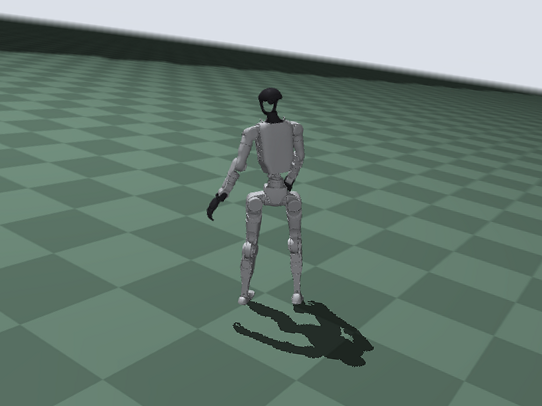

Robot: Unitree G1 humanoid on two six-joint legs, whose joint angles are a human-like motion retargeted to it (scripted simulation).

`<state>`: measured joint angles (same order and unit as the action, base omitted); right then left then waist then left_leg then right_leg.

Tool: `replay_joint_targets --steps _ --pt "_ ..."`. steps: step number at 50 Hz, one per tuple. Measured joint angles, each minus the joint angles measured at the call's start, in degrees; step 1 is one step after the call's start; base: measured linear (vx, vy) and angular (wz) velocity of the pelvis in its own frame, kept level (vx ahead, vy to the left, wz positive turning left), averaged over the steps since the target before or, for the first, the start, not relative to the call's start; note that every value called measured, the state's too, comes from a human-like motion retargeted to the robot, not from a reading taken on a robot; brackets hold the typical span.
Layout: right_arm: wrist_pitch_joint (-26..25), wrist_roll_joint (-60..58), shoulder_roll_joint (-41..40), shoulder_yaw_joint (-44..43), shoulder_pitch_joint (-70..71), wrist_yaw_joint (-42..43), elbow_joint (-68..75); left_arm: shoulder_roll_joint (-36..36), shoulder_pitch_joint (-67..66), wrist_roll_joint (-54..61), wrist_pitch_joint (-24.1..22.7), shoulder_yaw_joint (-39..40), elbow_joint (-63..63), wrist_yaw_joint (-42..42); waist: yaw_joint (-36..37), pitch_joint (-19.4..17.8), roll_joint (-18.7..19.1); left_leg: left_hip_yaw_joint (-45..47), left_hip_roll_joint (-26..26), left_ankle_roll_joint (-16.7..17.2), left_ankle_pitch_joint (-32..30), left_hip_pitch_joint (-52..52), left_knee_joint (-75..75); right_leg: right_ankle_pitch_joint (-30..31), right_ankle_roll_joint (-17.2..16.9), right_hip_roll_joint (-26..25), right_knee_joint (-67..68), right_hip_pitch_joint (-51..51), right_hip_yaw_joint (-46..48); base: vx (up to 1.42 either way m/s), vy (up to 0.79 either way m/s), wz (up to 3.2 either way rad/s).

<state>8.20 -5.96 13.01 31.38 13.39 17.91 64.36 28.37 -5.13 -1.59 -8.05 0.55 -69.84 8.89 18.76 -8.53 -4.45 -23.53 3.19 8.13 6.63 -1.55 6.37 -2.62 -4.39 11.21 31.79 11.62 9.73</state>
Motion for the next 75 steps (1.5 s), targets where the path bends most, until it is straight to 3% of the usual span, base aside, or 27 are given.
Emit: replay_joint_targets --steps 8,13,18,21,27,30,37,43,50,60,68,71,75 --pt "0.15 -2.22 -0.42 1.77 -0.11 1.16 -2.8 2.88 4.12 2.93 -2.77 -4.18 -2.44 2.04 -2.62 -3.06 -2.87 -13.64 2.89 -0.18 2.69 3.75 -1.53 2.38 -8.12 5.32 -24.55 -4.96 -18.16 0.24 -0.32 1.61" --pt "-0.07 -4.02 -1.43 2.27 0.54 0.84 -1.28 3.33 5.03 3.31 -3.71 -2.78 -3.89 1.96 -2.22 -3.01 -3.22 -17.29 1.76 0.6 3.77 5.44 -2.94 3.71 -8.78 6.9 -27.0 -6.58 -16.95 0.2 -0.42 0.68" --pt "0.06 -4.74 -1.64 1.83 0.58 1.43 0.34 1.64 4.12 4.16 -3.63 0.57 -5.01 2.96 -3.03 -2.1 -1.78 -20.54 -1.2 0.17 3.55 6.16 -3.51 2.84 -8.33 5.19 -24.94 -7.95 -12.48 0.16 -0.47 0.53" --pt "-0.36 -5.21 -1.24 0.69 0.06 1.83 1.28 -0.71 3.1 4.51 -3.28 1.86 -4.88 3.31 -4.31 -1.6 -0.41 -15.88 -2.41 -0.38 3.24 4.22 0.05 1.13 -8.94 3.55 -23.31 -8.72 -9.34 0.11 -0.46 0.74" --pt "-2.73 -5.07 -0.96 -3.04 -0.82 1.44 4.86 -5.72 1.84 1.47 -2.07 1.28 -3.03 0.71 -6.11 -0.36 0.81 15.75 -4.85 -2.84 8.23 -4.67 14.4 0.62 -10.59 1.13 -23.43 -10.08 -2.81 0.05 -0.39 0.78" --pt "-3.15 -4.55 -0.78 -4.51 -1.24 0.16 6.32 -7.81 1.64 -1.33 -1.81 0.38 -2.06 -1.18 -5.27 0.45 1.14 24.3 -3.46 -2.36 11.79 -5.74 16.55 1.38 -10.61 -0.55 -24.87 -10.2 -1.21 0.02 -0.28 0.4" --pt "-1.37 -4.37 1.17 -5.93 -5.11 -3.82 2.43 -10.52 0.6 -7.55 -1.65 -1.12 0.36 -3.2 -3.81 0.95 1.77 18.59 3.94 -0.88 9.3 -1.21 6.06 1.18 -10.59 -3.42 -25.6 -11.73 2.95 0.03 -0.16 0.46" --pt "-0.62 -3.07 1.6 -6.01 -7.47 -3.33 -2.45 -9.09 2.98 -7.15 -0.56 -3.19 -1.17 -2.42 -5.85 0.1 0.3 13.18 1.85 0.12 4.54 0.71 0.92 -0.35 -9.07 -5.57 -23.2 -12.0 6.96 0.0 -0.13 0.69" --pt "-0.29 -2.14 0.86 -5.2 -8.07 0.14 -5.53 -5.86 7.63 -5.14 -0.18 -8.51 -3.95 -0.76 -9.2 -1.26 -0.9 9.57 -1.93 0.74 2.47 1.26 -1.84 -3.45 -6.59 -8.58 -9.66 -4.5 -5.6 -0.05 -0.12 0.42" --pt "-2.03 -2.29 2.52 -4.07 -6.75 0.65 -5.95 -3.48 11.0 -1.55 -1.1 -10.14 6.04 1.37 -10.14 -2.89 -0.07 11.07 -5.61 1.62 1.98 1.72 -2.33 -2.97 -5.95 0.88 -15.25 -5.02 -4.51 -0.01 -0.17 -0.15" --pt "-2.2 -2.44 2.46 -4.83 -6.72 -1.04 -7.34 -1.52 8.77 1.18 -1.27 -4.72 5.17 -0.24 -8.81 -1.35 -0.4 21.32 -9.21 2.62 4.51 2.99 -0.1 -0.63 -7.39 9.87 -16.24 -5.97 16.25 0.07 -0.3 -1.1" --pt "-2.77 -3.05 2.81 -5.5 -6.98 -1.42 -8.33 -0.65 9.14 3.45 -0.2 -1.03 -1.41 0.06 -9.29 -0.83 -0.33 25.17 -10.65 3.02 5.37 3.03 2.43 3.23 -8.85 8.91 -22.14 -8.55 19.86 0.12 -0.4 -1.27" --pt "-3.27 -4.42 3.88 -5.8 -8.51 -0.18 -10.28 0.34 8.0 7.59 1.7 2.67 -10.35 2.04 -11.32 -0.6 0.27 31.02 -13.71 1.63 5.46 2.83 9.09 4.03 -9.68 5.88 -24.46 -8.84 15.64 0.16 -0.43 -1.24"
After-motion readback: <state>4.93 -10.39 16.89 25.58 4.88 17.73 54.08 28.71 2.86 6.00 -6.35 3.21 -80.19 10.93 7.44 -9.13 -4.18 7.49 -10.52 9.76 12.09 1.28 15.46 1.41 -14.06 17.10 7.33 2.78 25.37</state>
